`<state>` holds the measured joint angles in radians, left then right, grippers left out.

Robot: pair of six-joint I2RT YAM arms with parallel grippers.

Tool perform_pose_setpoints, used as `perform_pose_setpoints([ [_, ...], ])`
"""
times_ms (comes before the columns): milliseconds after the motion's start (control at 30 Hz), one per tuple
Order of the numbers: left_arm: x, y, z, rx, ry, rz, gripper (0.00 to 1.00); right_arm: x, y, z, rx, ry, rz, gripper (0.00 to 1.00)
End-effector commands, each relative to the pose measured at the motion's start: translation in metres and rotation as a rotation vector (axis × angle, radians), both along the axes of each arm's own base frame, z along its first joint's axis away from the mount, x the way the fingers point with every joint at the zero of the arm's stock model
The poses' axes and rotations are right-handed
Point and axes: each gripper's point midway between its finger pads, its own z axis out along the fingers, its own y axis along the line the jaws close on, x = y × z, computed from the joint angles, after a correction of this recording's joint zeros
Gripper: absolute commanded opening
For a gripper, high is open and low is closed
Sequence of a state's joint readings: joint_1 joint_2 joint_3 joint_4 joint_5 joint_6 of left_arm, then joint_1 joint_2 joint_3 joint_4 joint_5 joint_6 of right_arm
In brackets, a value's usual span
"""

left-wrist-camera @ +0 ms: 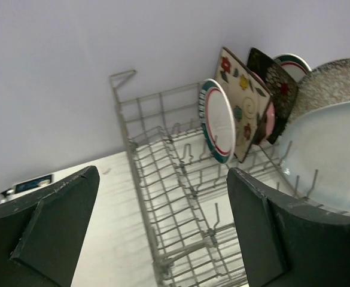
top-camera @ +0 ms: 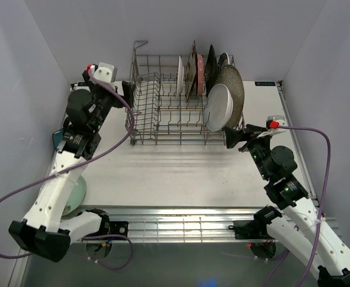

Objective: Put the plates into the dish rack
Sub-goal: Pick up the plate from the corner of the board.

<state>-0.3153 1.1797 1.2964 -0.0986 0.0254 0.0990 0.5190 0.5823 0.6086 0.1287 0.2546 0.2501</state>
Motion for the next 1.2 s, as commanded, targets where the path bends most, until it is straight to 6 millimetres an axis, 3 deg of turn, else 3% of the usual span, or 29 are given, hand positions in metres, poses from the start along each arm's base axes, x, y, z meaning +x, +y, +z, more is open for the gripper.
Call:
perform_pose_setpoints([
  [0, -0.028, 0.038, 0.004, 0.028, -0.04, 0.141, 0.98, 0.0, 0.003, 0.006, 0.017, -0.025, 0.017, 0.96],
  [133, -0.052, 0.07, -0.015, 0.032, -0.036, 0.271, 0.98, 0.002, 0.008, 0.0, 0.012, -0.011, 0.034, 0.96],
  [167, -0.054, 0.074, -0.033, 0.051, -0.009, 0.292, 0.98, 0.002, 0.009, 0.0, 0.014, -0.013, 0.04, 0.96],
  [267, -0.067, 0.095, -0.055, 0.054, 0.017, 0.389, 0.98, 0.004, 0.013, -0.003, 0.017, -0.008, 0.053, 0.97],
  [433, -0.089, 0.122, -0.073, 0.034, 0.02, 0.504, 0.98, 0.004, 0.025, -0.003, 0.014, -0.002, 0.112, 0.97],
  [567, -0.103, 0.13, -0.083, 0.053, -0.028, 0.514, 0.98, 0.002, 0.026, -0.004, 0.021, -0.005, 0.122, 0.97],
  [733, -0.098, 0.136, -0.115, 0.091, 0.003, 0.543, 0.98, 0.001, 0.027, -0.006, 0.027, -0.004, 0.128, 0.97],
  [867, -0.087, 0.145, -0.128, 0.076, 0.009, 0.563, 0.98, 0.0, 0.028, -0.006, 0.028, -0.003, 0.138, 0.97],
  [933, -0.079, 0.159, -0.143, 0.06, 0.047, 0.585, 0.98, -0.001, 0.029, -0.005, 0.029, -0.005, 0.139, 0.97],
  [967, -0.074, 0.155, -0.147, 0.052, 0.061, 0.534, 0.98, -0.001, 0.028, -0.004, 0.03, -0.006, 0.138, 0.97],
  [1033, -0.066, 0.184, -0.162, 0.026, 0.116, 0.58, 0.98, -0.001, 0.028, -0.005, 0.029, -0.005, 0.139, 0.97],
  [1167, -0.054, 0.205, -0.188, -0.078, 0.218, 0.473, 0.98, 0.0, 0.029, -0.006, 0.028, -0.003, 0.141, 0.97],
])
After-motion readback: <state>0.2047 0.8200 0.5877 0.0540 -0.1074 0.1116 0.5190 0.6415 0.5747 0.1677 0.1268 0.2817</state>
